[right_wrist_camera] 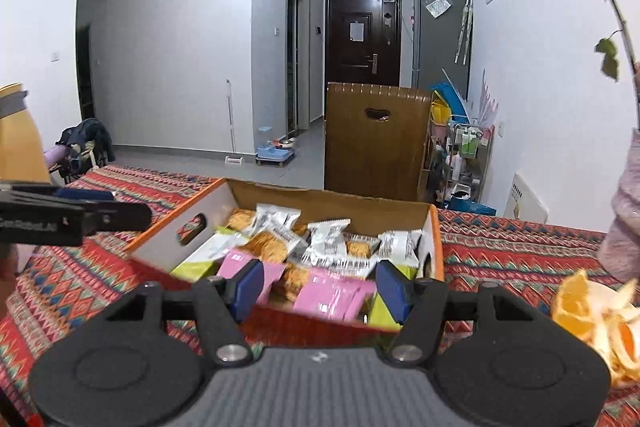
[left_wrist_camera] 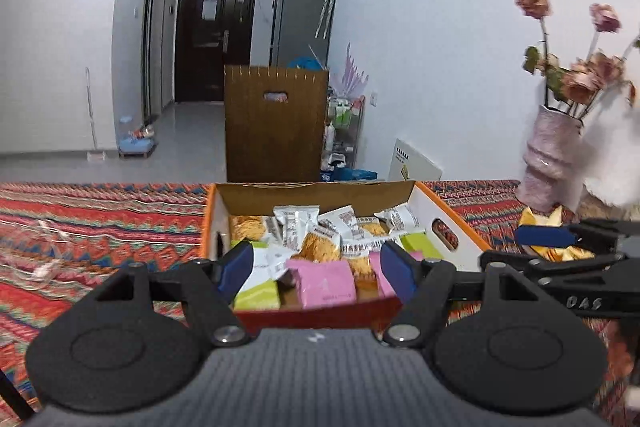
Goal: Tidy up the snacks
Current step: 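Move both tools back toward the remaining red bag and bar pack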
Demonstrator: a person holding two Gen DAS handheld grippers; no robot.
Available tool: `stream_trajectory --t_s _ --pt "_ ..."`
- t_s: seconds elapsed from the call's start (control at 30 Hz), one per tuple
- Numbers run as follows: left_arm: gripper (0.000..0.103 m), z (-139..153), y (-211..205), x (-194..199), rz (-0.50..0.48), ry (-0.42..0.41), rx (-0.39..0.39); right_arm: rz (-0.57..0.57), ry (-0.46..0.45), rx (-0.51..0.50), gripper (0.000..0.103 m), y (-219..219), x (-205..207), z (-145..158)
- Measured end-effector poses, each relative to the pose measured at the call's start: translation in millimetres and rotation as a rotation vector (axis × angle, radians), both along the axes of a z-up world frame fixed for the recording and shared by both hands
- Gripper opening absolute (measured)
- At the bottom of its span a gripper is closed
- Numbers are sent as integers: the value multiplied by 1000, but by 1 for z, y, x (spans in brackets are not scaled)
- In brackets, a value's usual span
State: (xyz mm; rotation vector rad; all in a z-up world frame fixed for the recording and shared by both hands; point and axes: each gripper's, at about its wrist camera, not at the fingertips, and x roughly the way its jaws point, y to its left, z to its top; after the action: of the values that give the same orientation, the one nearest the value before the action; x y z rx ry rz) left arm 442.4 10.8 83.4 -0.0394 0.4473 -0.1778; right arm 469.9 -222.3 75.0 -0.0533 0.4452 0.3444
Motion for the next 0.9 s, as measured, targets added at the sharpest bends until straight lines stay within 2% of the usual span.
stream_trajectory --t_s 0.17,0.27,0.5,0.63,0.9 --pt "74 -4 5 -63 17 7 9 19 14 -24 69 -3 -62 -3" --pt "75 -13 5 -104 27 24 6 35 30 -49 70 0 -99 -13" --pt "77 -39 8 -190 49 105 -57 51 101 -51 72 4 -179 -46" --pt "77 -49 7 -227 87 106 -28 26 132 -44 72 3 -218 -61" --pt "77 -66 9 -282 101 176 -27 16 183 -36 77 -3 -290 -79"
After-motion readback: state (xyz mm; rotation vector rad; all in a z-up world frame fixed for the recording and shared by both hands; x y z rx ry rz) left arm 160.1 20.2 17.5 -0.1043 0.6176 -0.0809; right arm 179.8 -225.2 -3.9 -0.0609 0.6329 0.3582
